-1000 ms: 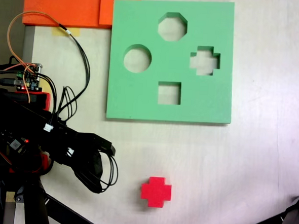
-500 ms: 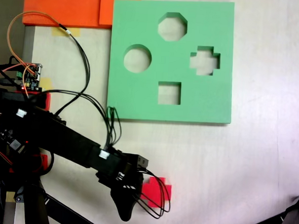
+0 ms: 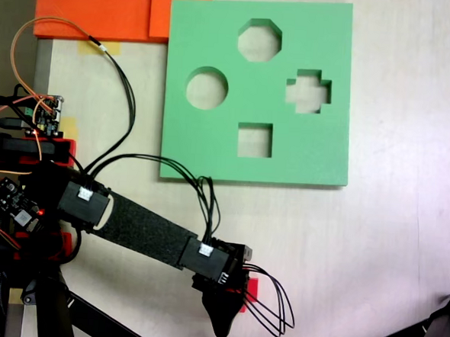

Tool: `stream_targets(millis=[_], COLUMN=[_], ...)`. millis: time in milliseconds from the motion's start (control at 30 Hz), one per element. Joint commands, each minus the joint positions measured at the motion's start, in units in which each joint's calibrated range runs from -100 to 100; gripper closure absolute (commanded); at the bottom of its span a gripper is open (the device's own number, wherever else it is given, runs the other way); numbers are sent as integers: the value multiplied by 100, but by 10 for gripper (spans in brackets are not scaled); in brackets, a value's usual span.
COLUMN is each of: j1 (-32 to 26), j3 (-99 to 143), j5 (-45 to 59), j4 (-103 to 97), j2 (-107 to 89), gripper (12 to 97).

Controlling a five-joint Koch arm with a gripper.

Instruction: Put the cross columnar block into the corresponding hole

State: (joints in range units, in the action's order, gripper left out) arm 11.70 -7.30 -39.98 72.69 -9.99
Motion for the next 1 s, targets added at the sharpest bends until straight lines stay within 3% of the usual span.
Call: stream_targets(millis=[0, 300, 400, 533, 633, 867, 967], j1=[-29, -49, -78, -122, -142, -132, -122], j3=[-357, -347, -347, -337, -337, -327, -327], j5=[-5, -5, -5, -10, -15, -44, -44], j4=[93, 131, 189, 305, 497, 988, 1162], j2=[63, 649, 803, 1013, 1138, 1180, 1180], gripper=[135, 140, 209, 219, 436, 613, 633])
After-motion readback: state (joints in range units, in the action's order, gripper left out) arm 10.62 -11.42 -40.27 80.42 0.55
